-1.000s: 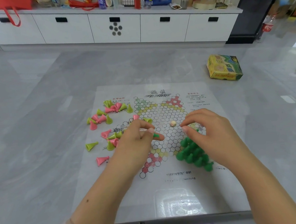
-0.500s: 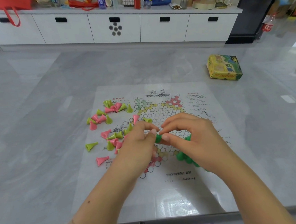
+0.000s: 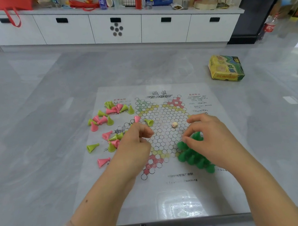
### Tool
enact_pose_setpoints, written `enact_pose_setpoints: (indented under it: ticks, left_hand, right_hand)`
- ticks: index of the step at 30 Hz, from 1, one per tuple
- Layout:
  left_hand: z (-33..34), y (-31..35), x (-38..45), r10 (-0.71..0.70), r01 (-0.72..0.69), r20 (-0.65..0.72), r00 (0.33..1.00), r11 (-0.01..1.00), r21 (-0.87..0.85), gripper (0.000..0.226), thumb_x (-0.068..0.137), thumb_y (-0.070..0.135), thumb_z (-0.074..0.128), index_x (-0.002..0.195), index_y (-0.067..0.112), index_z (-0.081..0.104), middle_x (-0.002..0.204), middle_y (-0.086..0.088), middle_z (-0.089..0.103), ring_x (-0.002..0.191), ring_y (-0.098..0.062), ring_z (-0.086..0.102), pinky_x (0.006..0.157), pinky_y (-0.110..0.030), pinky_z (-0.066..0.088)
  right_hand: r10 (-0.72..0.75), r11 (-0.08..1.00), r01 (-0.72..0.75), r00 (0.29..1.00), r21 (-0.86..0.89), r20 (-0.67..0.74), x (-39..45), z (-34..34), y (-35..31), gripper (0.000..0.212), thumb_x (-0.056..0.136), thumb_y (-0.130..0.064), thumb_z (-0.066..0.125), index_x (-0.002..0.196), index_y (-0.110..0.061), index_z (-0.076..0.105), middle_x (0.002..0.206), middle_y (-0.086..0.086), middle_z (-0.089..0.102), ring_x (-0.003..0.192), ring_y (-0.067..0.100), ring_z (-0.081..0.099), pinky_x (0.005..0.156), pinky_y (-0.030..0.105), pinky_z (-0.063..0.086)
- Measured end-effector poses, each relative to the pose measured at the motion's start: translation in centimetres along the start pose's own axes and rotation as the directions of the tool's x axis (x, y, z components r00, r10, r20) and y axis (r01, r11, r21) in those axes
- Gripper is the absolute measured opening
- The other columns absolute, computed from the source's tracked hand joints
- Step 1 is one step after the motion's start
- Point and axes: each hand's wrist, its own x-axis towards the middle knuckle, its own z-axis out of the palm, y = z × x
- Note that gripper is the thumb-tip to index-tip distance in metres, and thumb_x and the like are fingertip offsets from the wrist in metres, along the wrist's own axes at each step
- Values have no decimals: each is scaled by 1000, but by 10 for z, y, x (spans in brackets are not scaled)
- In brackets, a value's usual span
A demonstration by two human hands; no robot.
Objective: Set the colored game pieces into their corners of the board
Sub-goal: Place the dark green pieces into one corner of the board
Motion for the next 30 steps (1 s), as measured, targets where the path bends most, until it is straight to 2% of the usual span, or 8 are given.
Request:
enact_pose_setpoints:
  ticks: [2, 4, 9, 14, 18, 21, 25, 30]
  left_hand:
    - [0, -2, 1, 9, -9, 1, 1000, 1000, -1, 40, 88, -6, 33, 79, 29, 50, 90, 14, 49, 69, -4, 43, 41, -1, 32]
    - [1, -3, 3, 14, -14, 7, 1000, 1000, -17, 39, 89, -5, 34, 78, 28, 51, 90, 13, 51, 68, -4, 43, 44, -2, 33]
    - [0, 1, 1, 21, -15, 62, 998, 996, -86, 39, 86, -11, 35, 81, 23, 52, 91, 6, 57, 81, -3, 53, 65, -13, 42]
    - [1, 3, 0, 30, -14, 97, 995, 986, -165, 29, 92, -6, 38, 86, 19, 51, 88, 0, 61, 75, -6, 60, 64, -9, 50]
    - [1, 4, -1, 6, 19, 106, 994, 973, -231, 16, 94, 5, 43, 89, 17, 52, 82, -2, 66, 68, -10, 65, 68, -16, 54]
    - [1, 6, -3, -18, 49, 117, 993, 964, -260, 11, 94, 10, 45, 87, 15, 51, 78, -5, 67, 60, -10, 65, 61, -17, 56]
    - [1, 10, -5, -17, 40, 112, 994, 977, -208, 9, 95, 16, 44, 89, 14, 50, 75, -1, 67, 42, -4, 54, 43, -16, 46]
    - [0, 6, -2, 14, -9, 44, 999, 995, -99, 13, 93, 17, 48, 83, 22, 53, 71, 12, 71, 47, -6, 43, 52, -20, 38]
  right_hand:
    - [2, 1000, -2, 1000, -24, 13, 0, 1, -1, 7, 83, -25, 63, 76, -28, 64, 125, -9, 48, 123, 11, 34, 102, 31, 32]
    - [3, 999, -2, 1000, -34, 22, 0, 1, -1, 6, 83, -25, 63, 77, -27, 66, 126, -9, 47, 123, 11, 33, 101, 28, 29]
    - [5, 997, -3, 999, -71, 32, 0, 2, -2, 6, 83, -27, 63, 82, -25, 68, 128, -9, 47, 124, 12, 32, 100, 27, 25]
    - [8, 996, -5, 999, -85, 38, 0, 4, -1, 6, 83, -28, 63, 83, -24, 68, 129, -9, 46, 124, 12, 32, 103, 30, 26]
    - [5, 996, -1, 999, -88, 41, 1, 5, -1, 7, 83, -28, 63, 84, -24, 68, 128, -9, 47, 123, 12, 33, 101, 29, 26]
    - [0, 997, 4, 999, -83, 40, 1, 5, 0, 7, 83, -28, 63, 83, -24, 68, 127, -9, 47, 121, 11, 34, 100, 28, 26]
    - [-7, 997, 9, 999, -80, 36, 1, 5, 1, 7, 84, -27, 62, 85, -24, 68, 127, -11, 47, 121, 10, 34, 97, 25, 25]
    - [-13, 996, 17, 999, -91, 47, 1, 5, 2, 7, 84, -27, 62, 85, -25, 68, 126, -12, 47, 120, 10, 34, 91, 22, 25]
